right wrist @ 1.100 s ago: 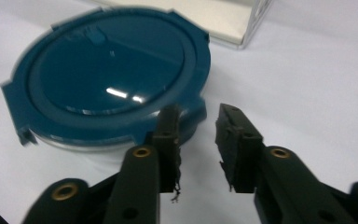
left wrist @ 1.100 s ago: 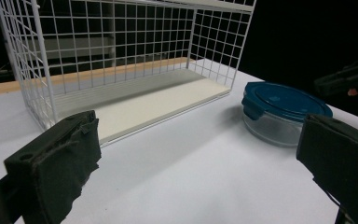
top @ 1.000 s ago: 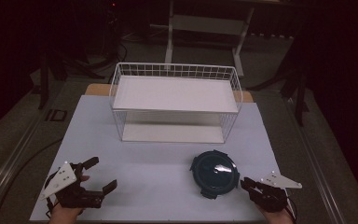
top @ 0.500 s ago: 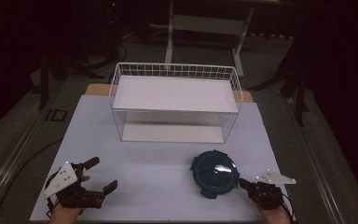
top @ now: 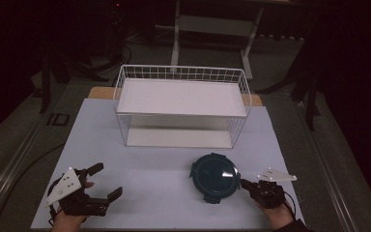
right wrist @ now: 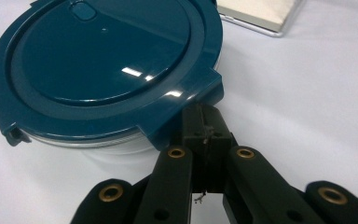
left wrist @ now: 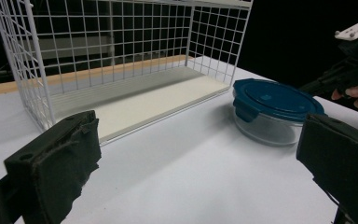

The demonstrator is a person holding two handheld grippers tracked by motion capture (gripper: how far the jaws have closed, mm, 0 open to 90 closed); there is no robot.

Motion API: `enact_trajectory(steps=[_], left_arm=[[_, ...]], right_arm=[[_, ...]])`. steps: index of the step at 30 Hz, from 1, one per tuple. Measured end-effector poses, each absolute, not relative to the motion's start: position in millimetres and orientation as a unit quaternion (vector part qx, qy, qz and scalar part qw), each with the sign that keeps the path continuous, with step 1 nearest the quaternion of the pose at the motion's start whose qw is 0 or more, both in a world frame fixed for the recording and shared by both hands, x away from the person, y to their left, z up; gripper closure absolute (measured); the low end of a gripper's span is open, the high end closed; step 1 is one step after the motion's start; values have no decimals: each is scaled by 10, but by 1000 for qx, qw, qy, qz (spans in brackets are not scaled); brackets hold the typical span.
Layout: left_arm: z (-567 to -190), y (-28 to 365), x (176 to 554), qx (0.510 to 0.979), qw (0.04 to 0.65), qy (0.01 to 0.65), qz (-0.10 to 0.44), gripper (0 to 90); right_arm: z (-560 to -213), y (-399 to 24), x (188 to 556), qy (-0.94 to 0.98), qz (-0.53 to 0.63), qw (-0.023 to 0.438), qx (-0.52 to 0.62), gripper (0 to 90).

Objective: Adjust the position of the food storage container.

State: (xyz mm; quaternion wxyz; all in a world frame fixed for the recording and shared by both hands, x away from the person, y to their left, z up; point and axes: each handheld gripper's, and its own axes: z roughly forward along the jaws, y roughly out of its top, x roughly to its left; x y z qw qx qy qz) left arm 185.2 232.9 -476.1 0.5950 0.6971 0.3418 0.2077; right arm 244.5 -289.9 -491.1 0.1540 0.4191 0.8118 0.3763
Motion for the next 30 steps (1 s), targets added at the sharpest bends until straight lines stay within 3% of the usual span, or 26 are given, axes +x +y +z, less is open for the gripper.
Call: enact_trajectory(steps=[16, 30], left_arm=[[-4765, 2328, 1854, 699, 593, 342, 207, 0], [-4774, 2314, 1855, 700, 592, 343, 204, 0]], right_arm=[[-4920, -2490, 2666, 830, 387, 130, 380, 900], [-4943, -2493, 2683, 828, 396, 129, 376, 900]])
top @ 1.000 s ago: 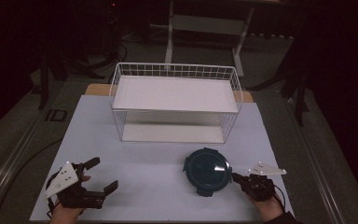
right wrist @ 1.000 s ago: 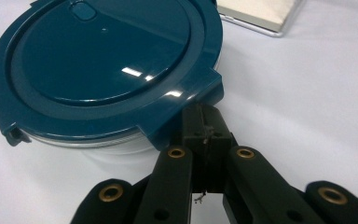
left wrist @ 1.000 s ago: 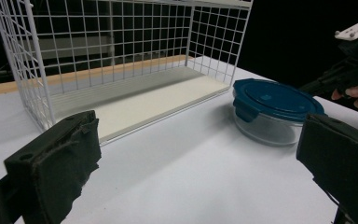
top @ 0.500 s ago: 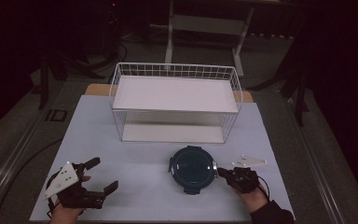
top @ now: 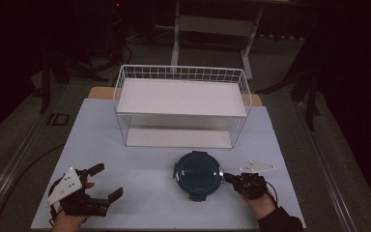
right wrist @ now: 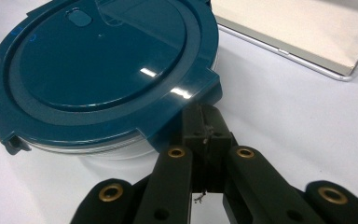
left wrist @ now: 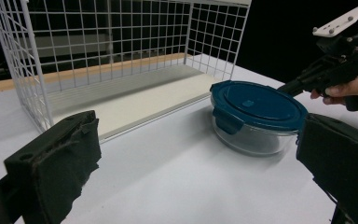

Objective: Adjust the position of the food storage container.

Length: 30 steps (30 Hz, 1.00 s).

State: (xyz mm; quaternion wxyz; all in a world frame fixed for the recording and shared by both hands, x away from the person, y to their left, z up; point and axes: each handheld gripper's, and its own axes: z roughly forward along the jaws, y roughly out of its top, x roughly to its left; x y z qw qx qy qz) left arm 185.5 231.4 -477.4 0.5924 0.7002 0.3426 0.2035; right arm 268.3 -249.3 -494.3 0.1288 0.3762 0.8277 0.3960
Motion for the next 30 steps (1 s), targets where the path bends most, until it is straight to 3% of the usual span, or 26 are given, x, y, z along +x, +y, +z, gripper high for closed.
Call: enact_trajectory(steps=[30], left_arm=[[-4795, 2269, 1869, 710, 588, 336, 194, 0]], right_arm=[[-4953, -1932, 2823, 846, 406, 96, 331, 900]])
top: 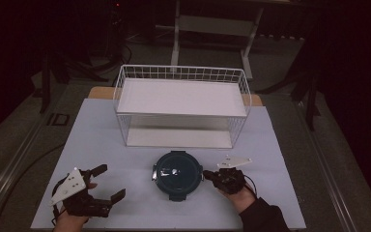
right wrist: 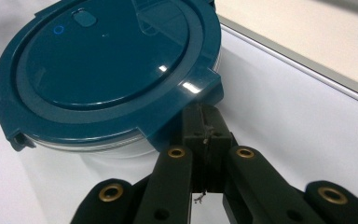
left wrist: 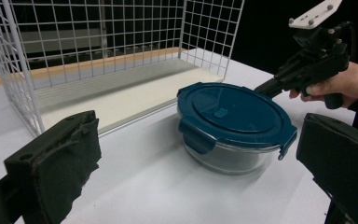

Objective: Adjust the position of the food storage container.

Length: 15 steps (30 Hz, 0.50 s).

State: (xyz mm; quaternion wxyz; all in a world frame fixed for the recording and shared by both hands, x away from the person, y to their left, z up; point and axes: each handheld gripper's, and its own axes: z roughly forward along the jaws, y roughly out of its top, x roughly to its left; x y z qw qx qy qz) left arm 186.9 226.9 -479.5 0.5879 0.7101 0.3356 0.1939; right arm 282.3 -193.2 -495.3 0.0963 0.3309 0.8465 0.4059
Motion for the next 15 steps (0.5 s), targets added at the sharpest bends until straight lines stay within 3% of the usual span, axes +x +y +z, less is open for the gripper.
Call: enact_trajectory(steps=[10, 15], left_arm=[[-4790, 2283, 1862, 710, 588, 335, 194, 0], [-4785, 2287, 1878, 706, 595, 339, 180, 0]], right_arm=[[-4975, -1898, 2830, 843, 404, 110, 339, 898], [-4824, -2003, 2784, 825, 433, 128, 341, 794]])
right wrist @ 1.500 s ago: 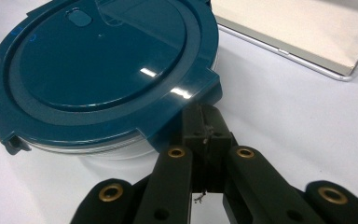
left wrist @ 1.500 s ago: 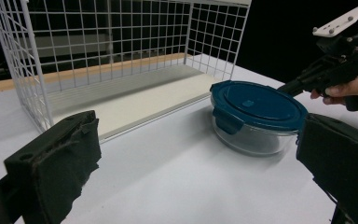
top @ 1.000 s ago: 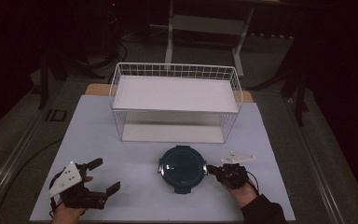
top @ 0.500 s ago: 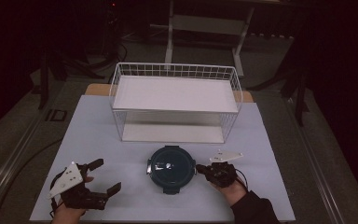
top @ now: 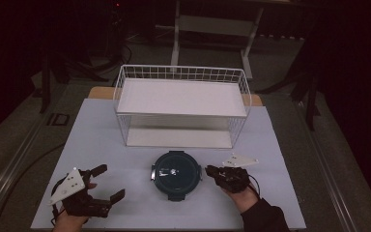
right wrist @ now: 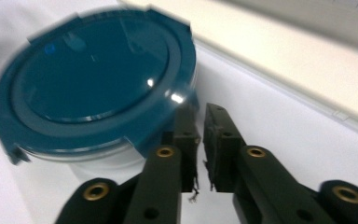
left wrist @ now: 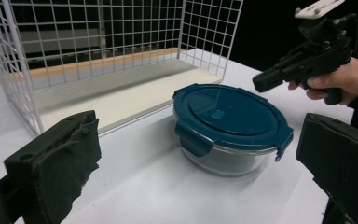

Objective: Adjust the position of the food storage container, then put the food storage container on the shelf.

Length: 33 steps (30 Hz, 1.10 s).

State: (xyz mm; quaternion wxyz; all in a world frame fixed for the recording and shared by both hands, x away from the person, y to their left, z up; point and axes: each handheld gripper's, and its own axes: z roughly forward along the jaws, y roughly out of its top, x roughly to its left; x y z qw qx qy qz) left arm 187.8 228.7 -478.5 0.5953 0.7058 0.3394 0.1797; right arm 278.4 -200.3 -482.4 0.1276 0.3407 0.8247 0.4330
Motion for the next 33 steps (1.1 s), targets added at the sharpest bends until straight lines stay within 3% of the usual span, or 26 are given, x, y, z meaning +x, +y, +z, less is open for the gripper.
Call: enact_trajectory(steps=[3, 9, 10, 12, 19, 23, 31, 33], left_arm=[[-4775, 2296, 1909, 707, 607, 331, 149, 0], [-4723, 2245, 1949, 718, 602, 325, 133, 0], [-4709, 2228, 1956, 719, 601, 323, 132, 0], [-4683, 2195, 1967, 721, 599, 323, 131, 0], [-4562, 2093, 2032, 733, 585, 317, 138, 0], [-4471, 2009, 2097, 737, 583, 312, 139, 0], [-4388, 1776, 2266, 755, 567, 311, 105, 0], [-4380, 1726, 2298, 759, 562, 311, 108, 0]], right_arm=[[-4751, -2022, 2742, 816, 452, 131, 335, 683], [-4641, -2022, 2667, 793, 497, 133, 327, 319], [-4624, -2021, 2658, 791, 503, 133, 321, 225], [-4586, -2011, 2630, 790, 511, 138, 310, 143], [-4476, -2036, 2576, 775, 535, 169, 291, 109], [-4418, -2031, 2518, 765, 535, 219, 284, 128], [-4409, -2055, 2482, 765, 547, 197, 276, 176], [-4414, -2073, 2483, 768, 548, 168, 286, 176]])
